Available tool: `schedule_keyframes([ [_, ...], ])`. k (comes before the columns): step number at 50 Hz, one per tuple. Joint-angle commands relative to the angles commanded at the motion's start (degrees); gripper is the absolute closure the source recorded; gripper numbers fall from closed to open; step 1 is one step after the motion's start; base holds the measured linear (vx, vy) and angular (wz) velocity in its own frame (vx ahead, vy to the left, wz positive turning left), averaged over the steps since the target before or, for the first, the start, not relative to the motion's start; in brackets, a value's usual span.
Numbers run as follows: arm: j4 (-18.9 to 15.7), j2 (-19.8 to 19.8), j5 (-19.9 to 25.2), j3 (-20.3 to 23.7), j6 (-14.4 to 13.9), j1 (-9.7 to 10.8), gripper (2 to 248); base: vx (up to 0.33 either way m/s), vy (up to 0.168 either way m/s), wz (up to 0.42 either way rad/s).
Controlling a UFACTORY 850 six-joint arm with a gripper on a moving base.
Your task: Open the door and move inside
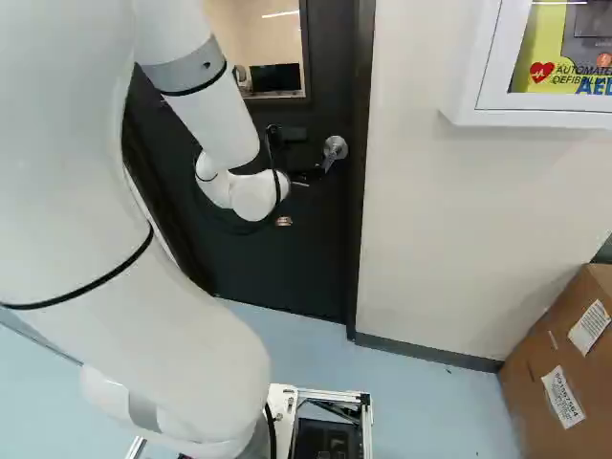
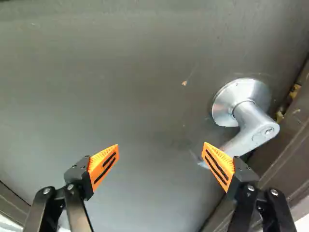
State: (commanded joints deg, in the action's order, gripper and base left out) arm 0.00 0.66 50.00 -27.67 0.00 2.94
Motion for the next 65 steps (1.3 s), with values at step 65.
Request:
schedule_keyframes([
  [65,30.37,-14.38,2.72,-14.26,0.00,-3.62,3,0.000,0.000,0.000],
])
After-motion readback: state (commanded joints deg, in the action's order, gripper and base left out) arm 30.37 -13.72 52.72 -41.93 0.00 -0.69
